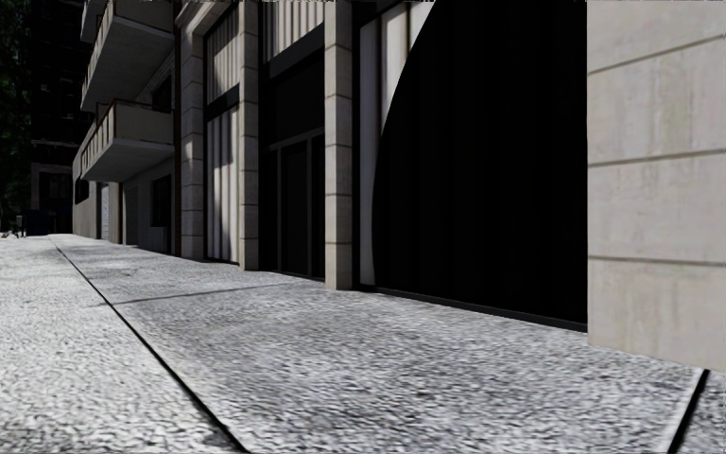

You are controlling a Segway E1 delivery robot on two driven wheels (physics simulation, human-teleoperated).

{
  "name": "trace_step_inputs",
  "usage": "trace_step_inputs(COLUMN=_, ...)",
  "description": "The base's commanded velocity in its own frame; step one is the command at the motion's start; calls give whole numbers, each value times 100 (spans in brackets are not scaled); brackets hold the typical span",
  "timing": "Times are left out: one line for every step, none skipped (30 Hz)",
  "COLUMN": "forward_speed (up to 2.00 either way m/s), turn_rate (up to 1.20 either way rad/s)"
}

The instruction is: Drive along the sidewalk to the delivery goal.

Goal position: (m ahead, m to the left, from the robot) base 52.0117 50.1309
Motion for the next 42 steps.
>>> trace_step_inputs(forward_speed=153, turn_rate=53)
trace_step_inputs(forward_speed=153, turn_rate=53)
trace_step_inputs(forward_speed=153, turn_rate=53)
trace_step_inputs(forward_speed=153, turn_rate=53)
trace_step_inputs(forward_speed=153, turn_rate=53)
trace_step_inputs(forward_speed=153, turn_rate=53)
trace_step_inputs(forward_speed=153, turn_rate=53)
trace_step_inputs(forward_speed=153, turn_rate=53)
trace_step_inputs(forward_speed=153, turn_rate=53)
trace_step_inputs(forward_speed=153, turn_rate=53)
trace_step_inputs(forward_speed=153, turn_rate=53)
trace_step_inputs(forward_speed=153, turn_rate=53)
trace_step_inputs(forward_speed=153, turn_rate=53)
trace_step_inputs(forward_speed=153, turn_rate=53)
trace_step_inputs(forward_speed=153, turn_rate=53)
trace_step_inputs(forward_speed=153, turn_rate=53)
trace_step_inputs(forward_speed=153, turn_rate=53)
trace_step_inputs(forward_speed=153, turn_rate=53)
trace_step_inputs(forward_speed=153, turn_rate=53)
trace_step_inputs(forward_speed=153, turn_rate=53)
trace_step_inputs(forward_speed=153, turn_rate=53)
trace_step_inputs(forward_speed=153, turn_rate=53)
trace_step_inputs(forward_speed=153, turn_rate=53)
trace_step_inputs(forward_speed=153, turn_rate=53)
trace_step_inputs(forward_speed=153, turn_rate=53)
trace_step_inputs(forward_speed=153, turn_rate=53)
trace_step_inputs(forward_speed=153, turn_rate=53)
trace_step_inputs(forward_speed=153, turn_rate=53)
trace_step_inputs(forward_speed=153, turn_rate=53)
trace_step_inputs(forward_speed=153, turn_rate=53)
trace_step_inputs(forward_speed=153, turn_rate=53)
trace_step_inputs(forward_speed=153, turn_rate=53)
trace_step_inputs(forward_speed=153, turn_rate=53)
trace_step_inputs(forward_speed=153, turn_rate=53)
trace_step_inputs(forward_speed=153, turn_rate=53)
trace_step_inputs(forward_speed=153, turn_rate=53)
trace_step_inputs(forward_speed=153, turn_rate=53)
trace_step_inputs(forward_speed=153, turn_rate=53)
trace_step_inputs(forward_speed=153, turn_rate=53)
trace_step_inputs(forward_speed=153, turn_rate=53)
trace_step_inputs(forward_speed=153, turn_rate=53)
trace_step_inputs(forward_speed=153, turn_rate=45)
